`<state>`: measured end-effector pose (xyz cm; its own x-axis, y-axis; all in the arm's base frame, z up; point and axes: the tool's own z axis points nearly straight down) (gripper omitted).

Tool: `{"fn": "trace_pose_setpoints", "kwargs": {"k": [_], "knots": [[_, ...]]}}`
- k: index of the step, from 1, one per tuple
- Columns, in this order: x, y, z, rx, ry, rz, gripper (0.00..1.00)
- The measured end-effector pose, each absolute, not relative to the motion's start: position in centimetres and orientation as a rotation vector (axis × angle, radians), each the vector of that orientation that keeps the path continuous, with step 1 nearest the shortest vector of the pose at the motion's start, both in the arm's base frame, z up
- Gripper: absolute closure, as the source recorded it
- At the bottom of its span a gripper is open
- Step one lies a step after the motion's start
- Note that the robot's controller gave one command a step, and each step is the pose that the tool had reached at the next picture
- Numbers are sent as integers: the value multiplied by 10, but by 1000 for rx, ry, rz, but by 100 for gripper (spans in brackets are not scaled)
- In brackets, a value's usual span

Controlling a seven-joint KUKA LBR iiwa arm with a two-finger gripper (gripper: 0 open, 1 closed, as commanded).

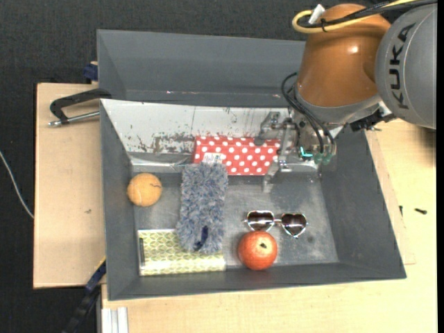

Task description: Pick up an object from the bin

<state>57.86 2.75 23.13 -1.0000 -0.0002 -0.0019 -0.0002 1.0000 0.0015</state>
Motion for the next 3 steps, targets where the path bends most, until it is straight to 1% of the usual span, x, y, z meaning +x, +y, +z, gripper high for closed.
{"fn": "trace_pose_setpoints", "kwargs": {"k": [1, 2, 3], "knots": [[579, 27, 232, 0, 3138, 2, 0], [555, 73, 184, -42, 3133, 0, 0], [545, 98, 141, -82, 3141, 12, 0]]}}
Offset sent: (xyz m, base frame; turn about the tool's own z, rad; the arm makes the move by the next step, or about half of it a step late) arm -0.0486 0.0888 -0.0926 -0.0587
